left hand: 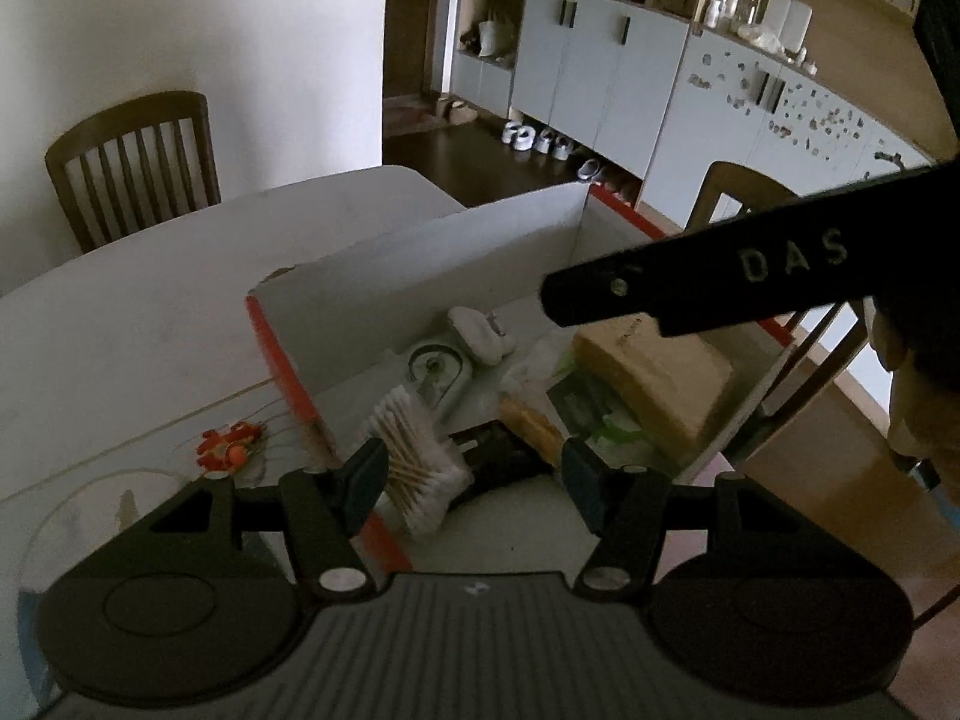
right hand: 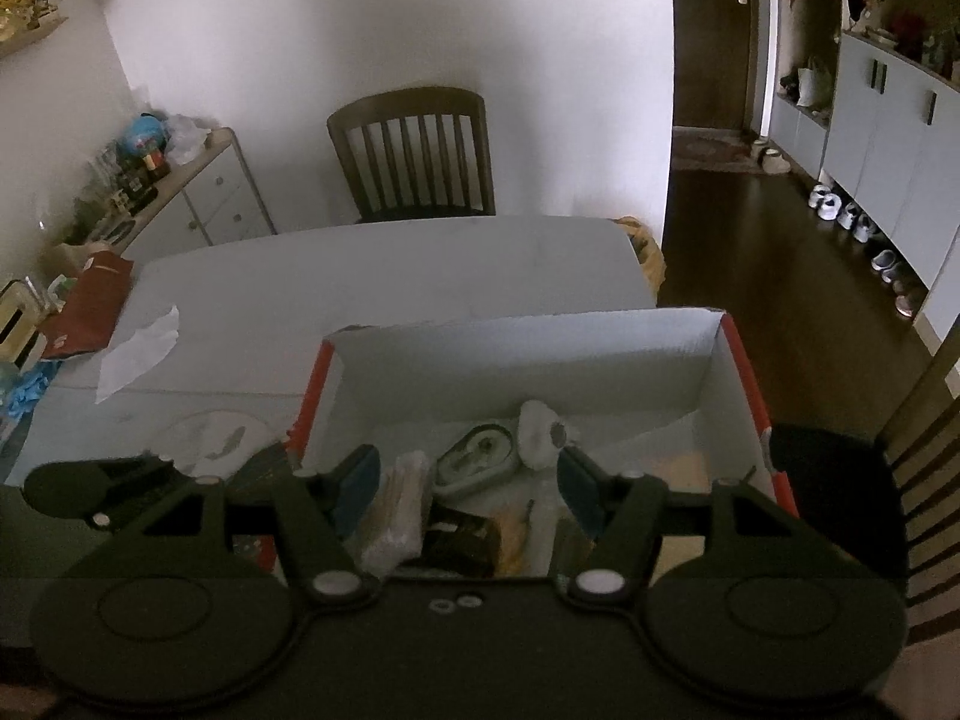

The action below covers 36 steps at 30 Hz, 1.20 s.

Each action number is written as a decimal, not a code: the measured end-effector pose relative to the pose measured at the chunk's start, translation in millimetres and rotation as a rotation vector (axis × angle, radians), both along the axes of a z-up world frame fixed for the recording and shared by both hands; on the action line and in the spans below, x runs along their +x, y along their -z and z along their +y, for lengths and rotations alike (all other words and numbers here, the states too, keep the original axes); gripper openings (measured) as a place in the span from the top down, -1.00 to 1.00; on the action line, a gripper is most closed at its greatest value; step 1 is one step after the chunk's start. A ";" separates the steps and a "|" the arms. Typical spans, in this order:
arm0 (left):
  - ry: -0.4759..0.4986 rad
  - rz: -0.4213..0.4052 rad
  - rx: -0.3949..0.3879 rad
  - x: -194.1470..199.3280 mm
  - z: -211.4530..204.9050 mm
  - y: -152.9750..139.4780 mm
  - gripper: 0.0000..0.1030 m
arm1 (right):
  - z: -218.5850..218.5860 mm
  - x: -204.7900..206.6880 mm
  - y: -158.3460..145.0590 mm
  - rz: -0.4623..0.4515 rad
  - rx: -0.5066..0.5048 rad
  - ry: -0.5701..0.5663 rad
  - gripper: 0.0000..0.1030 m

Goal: Organize objects
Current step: 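Withdraw both grippers from the shoebox back over the table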

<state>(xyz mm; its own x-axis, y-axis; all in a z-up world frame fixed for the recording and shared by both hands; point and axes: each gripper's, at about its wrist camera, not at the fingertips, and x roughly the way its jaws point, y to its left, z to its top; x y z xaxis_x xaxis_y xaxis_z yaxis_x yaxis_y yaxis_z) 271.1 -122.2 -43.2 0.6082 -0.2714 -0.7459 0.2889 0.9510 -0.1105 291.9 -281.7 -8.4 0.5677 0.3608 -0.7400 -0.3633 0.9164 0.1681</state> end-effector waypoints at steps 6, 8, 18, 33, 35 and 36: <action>0.015 -0.025 -0.030 -20.7 21.9 -12.5 -0.22 | 11.8 -21.9 -5.5 -0.003 0.012 0.005 -0.26; 0.017 -0.031 -0.040 -26.6 30.9 -16.3 -0.22 | 17.5 -30.2 -6.7 -0.005 0.013 0.008 -0.27; -0.008 -0.028 -0.064 -50.6 83.6 -25.5 -0.22 | 52.9 -65.0 -4.9 0.009 0.012 0.045 -0.37; -0.081 -0.029 -0.029 -73.6 180.2 -12.3 -0.53 | 114.1 -91.7 7.0 0.018 0.008 0.087 -0.68; -0.088 -0.017 -0.022 -75.1 192.7 -4.4 -0.63 | 122.6 -93.3 8.9 0.020 0.011 0.092 -0.73; -0.090 -0.011 -0.022 -75.9 198.2 -0.7 -0.63 | 126.9 -93.8 10.3 0.021 0.011 0.096 -0.76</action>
<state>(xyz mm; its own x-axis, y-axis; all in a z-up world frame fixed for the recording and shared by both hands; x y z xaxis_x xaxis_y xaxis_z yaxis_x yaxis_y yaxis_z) 195.1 76.0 -42.5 0.6392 -0.2316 -0.7334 0.2043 0.9705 -0.1285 198.2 -154.8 -18.7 0.5839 0.3141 -0.7486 -0.2706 0.9447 0.1853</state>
